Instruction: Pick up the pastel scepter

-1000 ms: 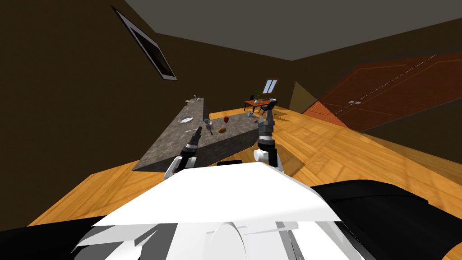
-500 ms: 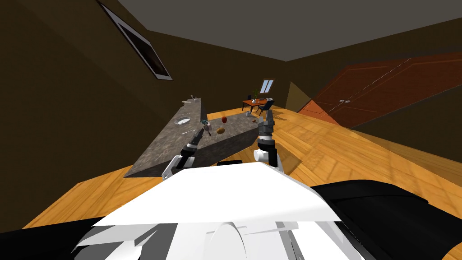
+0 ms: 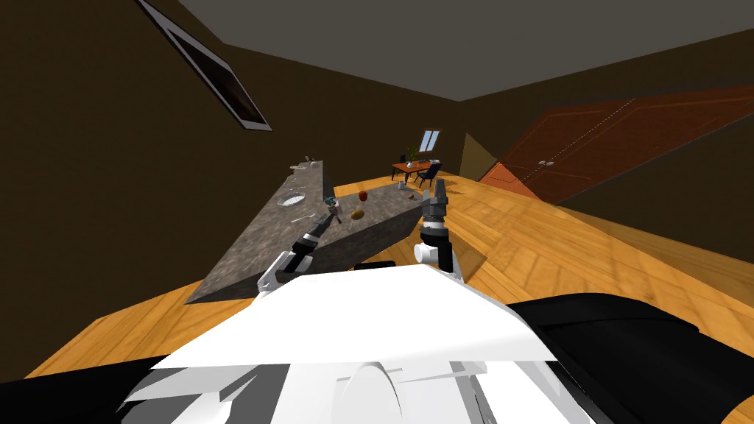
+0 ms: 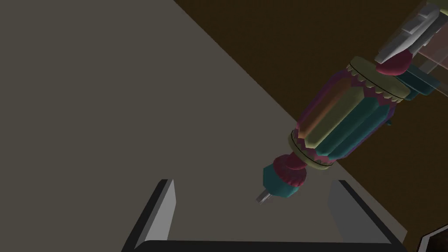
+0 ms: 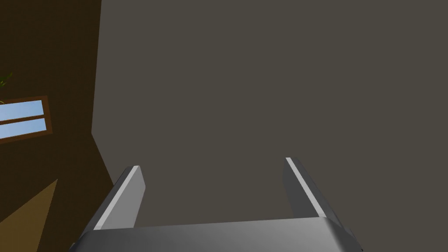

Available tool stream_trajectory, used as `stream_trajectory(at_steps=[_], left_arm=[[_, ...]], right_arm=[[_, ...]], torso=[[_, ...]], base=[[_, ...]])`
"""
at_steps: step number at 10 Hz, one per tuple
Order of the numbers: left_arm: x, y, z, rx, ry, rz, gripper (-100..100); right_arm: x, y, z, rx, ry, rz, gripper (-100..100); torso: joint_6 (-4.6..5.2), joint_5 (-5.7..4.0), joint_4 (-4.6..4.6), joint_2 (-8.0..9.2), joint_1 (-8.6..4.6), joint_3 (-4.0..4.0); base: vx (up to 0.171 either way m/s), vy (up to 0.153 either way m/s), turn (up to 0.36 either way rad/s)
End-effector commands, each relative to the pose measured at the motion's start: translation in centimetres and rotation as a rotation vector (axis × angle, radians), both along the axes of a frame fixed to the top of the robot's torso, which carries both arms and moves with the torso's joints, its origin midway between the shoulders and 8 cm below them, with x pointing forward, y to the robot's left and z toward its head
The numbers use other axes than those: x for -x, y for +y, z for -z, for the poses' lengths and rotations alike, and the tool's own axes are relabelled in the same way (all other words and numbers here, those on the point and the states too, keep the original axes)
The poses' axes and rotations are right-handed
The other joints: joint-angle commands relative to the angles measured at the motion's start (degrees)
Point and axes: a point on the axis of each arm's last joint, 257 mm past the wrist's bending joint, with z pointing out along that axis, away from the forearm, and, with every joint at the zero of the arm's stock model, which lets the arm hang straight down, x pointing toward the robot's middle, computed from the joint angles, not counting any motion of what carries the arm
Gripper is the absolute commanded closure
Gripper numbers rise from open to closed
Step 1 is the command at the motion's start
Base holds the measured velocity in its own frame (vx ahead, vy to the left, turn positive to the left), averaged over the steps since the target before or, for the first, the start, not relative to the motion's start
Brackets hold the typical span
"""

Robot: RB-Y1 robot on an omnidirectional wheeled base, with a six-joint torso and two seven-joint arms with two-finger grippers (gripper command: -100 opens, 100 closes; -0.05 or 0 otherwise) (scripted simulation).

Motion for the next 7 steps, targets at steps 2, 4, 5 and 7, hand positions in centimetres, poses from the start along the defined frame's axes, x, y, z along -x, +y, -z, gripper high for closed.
stream_trajectory(at_steps=[2,4,5,7], left_arm=[[-0.8,2.0,2.0,-0.118,0.032,-0.018,-100],[-1.3,3.5,3.2,-0.201,0.054,-0.031,-100],[-1.5,4.3,3.7,-0.237,0.063,-0.037,-100],[-2.0,6.0,4.8,-0.320,0.083,-0.054,-100]], right_arm=[[0.0,0.0,0.0,0.000,0.000,0.000,0],[0.0,0.0,0.0,0.000,0.000,0.000,0],[0.0,0.0,0.0,0.000,0.000,0.000,0],[0.0,0.0,0.0,0.000,0.000,0.000,0]], torso=[[0.00,0.00,0.00,0.00,0.00,0.00],[0.00,0.00,0.00,0.01,-0.01,0.00],[-0.01,0.00,0.00,0.02,-0.01,0.01],[-0.01,0.00,0.00,0.00,-0.01,0.00]], base=[[0.020,0.003,-0.103],[0.017,0.003,-0.084],[0.020,0.001,-0.079],[0.021,0.001,-0.090]])
